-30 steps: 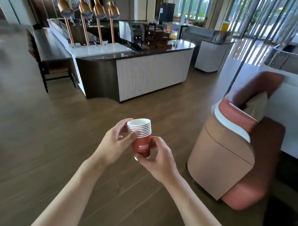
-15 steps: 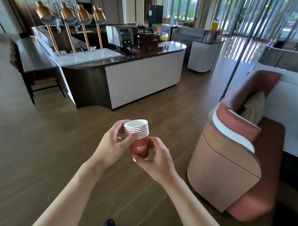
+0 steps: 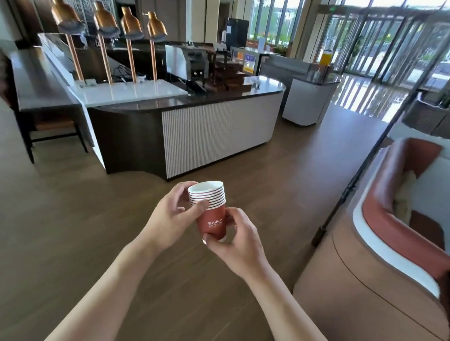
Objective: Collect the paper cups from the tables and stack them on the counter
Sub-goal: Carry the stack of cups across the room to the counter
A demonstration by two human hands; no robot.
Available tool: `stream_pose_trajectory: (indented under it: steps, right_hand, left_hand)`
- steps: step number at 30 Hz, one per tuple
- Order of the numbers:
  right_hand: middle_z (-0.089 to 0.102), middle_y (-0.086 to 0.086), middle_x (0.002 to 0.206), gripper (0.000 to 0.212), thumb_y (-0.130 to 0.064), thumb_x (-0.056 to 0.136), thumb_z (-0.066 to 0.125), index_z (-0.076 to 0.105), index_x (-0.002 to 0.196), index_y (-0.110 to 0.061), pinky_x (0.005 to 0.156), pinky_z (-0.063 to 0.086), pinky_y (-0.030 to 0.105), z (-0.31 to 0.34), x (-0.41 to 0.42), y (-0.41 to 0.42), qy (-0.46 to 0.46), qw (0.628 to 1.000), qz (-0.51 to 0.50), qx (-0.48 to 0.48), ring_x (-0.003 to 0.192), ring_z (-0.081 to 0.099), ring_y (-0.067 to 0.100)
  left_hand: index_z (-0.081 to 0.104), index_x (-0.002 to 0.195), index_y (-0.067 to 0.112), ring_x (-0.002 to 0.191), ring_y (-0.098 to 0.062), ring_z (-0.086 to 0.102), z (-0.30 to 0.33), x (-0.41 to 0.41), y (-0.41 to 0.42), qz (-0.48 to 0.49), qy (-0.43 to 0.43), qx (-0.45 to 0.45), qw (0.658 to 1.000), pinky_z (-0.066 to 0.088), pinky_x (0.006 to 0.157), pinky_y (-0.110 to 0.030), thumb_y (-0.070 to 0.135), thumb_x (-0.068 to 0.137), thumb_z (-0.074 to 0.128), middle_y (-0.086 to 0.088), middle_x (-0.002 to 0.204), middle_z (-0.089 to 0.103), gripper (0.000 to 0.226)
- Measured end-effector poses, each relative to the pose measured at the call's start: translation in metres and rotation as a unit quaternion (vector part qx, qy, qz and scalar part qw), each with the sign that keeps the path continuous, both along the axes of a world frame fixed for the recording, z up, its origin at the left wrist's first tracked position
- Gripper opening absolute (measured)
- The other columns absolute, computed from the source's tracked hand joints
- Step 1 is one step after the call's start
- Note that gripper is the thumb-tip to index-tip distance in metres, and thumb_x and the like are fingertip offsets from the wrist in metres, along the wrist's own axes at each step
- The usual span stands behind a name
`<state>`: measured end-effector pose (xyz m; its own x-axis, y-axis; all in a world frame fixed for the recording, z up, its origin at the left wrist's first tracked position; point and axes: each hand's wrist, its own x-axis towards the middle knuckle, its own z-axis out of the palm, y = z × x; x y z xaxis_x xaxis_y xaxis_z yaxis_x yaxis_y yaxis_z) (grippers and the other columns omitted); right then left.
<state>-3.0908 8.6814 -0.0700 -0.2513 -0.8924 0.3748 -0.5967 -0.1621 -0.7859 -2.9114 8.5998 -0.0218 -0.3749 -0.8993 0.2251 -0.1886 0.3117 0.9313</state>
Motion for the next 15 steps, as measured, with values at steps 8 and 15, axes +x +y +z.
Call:
stream_pose_trajectory:
  steps: [8,15]
  right_hand:
    - [0.063,-0.017,0.107,0.044,-0.046,0.071,0.084,0.061,0.107,-0.034,0.086,0.050,0.019,0.001,0.058,-0.110,0.011,0.999,0.033,0.002,0.108,0.062,0.009]
    - [0.063,-0.017,0.109,0.046,-0.047,0.072,0.084,0.059,0.108,-0.036,0.086,0.049,0.017,-0.004,0.083,-0.182,0.025,0.998,0.062,0.010,0.107,0.063,0.009]
  left_hand:
    - [0.064,0.125,0.043,0.125,-0.004,0.065,-0.007,0.063,-0.103,0.024,0.022,-0.007,0.999,0.054,0.105,-0.057,0.061,0.085,0.070,0.020,0.127,0.071,0.045]
    - [0.063,0.131,0.036,0.125,-0.004,0.065,-0.017,0.093,-0.163,0.052,0.033,0.004,0.998,0.054,0.105,-0.057,0.060,0.085,0.071,0.022,0.126,0.070,0.052]
